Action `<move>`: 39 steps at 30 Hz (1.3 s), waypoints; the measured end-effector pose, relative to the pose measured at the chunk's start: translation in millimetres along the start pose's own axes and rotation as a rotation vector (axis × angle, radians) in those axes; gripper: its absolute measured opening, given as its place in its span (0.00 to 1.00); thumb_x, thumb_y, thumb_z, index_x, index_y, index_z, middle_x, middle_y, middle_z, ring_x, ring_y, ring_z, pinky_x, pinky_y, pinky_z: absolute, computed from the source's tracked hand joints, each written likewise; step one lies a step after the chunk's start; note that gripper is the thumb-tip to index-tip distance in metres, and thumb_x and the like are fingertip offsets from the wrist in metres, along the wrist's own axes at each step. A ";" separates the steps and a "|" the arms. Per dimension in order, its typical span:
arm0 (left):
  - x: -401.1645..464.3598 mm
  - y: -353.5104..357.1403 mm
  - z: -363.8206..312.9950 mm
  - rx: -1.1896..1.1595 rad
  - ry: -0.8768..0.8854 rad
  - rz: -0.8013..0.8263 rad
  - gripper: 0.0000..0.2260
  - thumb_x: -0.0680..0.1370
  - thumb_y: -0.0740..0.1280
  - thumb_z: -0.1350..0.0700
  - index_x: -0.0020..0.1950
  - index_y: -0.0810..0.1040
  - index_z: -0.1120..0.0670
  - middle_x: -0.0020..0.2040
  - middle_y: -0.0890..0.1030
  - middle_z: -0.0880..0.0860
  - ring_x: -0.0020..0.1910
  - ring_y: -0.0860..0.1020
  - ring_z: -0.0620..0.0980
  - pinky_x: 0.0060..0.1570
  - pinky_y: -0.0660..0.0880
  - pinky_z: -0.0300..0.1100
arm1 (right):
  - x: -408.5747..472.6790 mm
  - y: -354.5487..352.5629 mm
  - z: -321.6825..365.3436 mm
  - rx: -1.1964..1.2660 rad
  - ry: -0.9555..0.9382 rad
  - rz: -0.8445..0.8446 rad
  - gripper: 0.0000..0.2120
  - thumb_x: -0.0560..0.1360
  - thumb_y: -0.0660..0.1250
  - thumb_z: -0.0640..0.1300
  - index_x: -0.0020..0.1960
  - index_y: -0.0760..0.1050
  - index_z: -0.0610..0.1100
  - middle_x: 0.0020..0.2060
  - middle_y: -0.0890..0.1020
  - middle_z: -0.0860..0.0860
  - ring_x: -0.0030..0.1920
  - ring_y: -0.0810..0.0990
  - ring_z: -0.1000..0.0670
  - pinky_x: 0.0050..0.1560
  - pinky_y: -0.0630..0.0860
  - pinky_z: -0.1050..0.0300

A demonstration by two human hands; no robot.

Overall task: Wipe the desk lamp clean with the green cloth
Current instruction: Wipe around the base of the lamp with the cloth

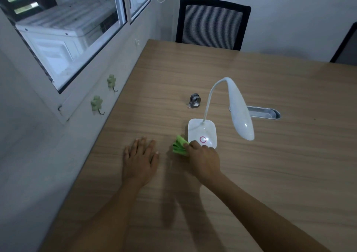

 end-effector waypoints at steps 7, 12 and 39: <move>0.1 0.0 -0.3 -0.007 0.004 -0.001 0.27 0.75 0.44 0.40 0.73 0.63 0.43 0.76 0.63 0.51 0.76 0.60 0.55 0.72 0.55 0.59 | -13.1 6.6 -104.6 0.316 0.555 -0.087 0.15 0.75 0.61 0.40 0.61 0.76 0.43 0.56 0.79 0.43 0.47 0.81 0.37 0.44 0.77 0.47; 0.9 1.7 1.2 0.011 0.009 -0.007 0.26 0.76 0.46 0.40 0.72 0.63 0.43 0.76 0.64 0.52 0.75 0.60 0.56 0.71 0.56 0.59 | -11.0 13.7 -93.2 0.315 0.470 -0.022 0.18 0.74 0.62 0.37 0.63 0.75 0.45 0.56 0.79 0.44 0.45 0.81 0.36 0.42 0.77 0.47; 0.6 3.8 1.9 0.009 0.009 0.000 0.25 0.76 0.49 0.41 0.73 0.62 0.43 0.76 0.63 0.53 0.75 0.60 0.57 0.72 0.54 0.59 | 13.2 16.3 -77.1 0.232 0.337 0.051 0.16 0.75 0.59 0.41 0.62 0.74 0.46 0.52 0.81 0.45 0.47 0.81 0.38 0.43 0.74 0.51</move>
Point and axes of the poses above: each hand's wrist, its own x-axis towards the middle knuckle, its own y-axis out of the palm, z = x × y, the point moved 7 cm from there along x, towards the middle knuckle
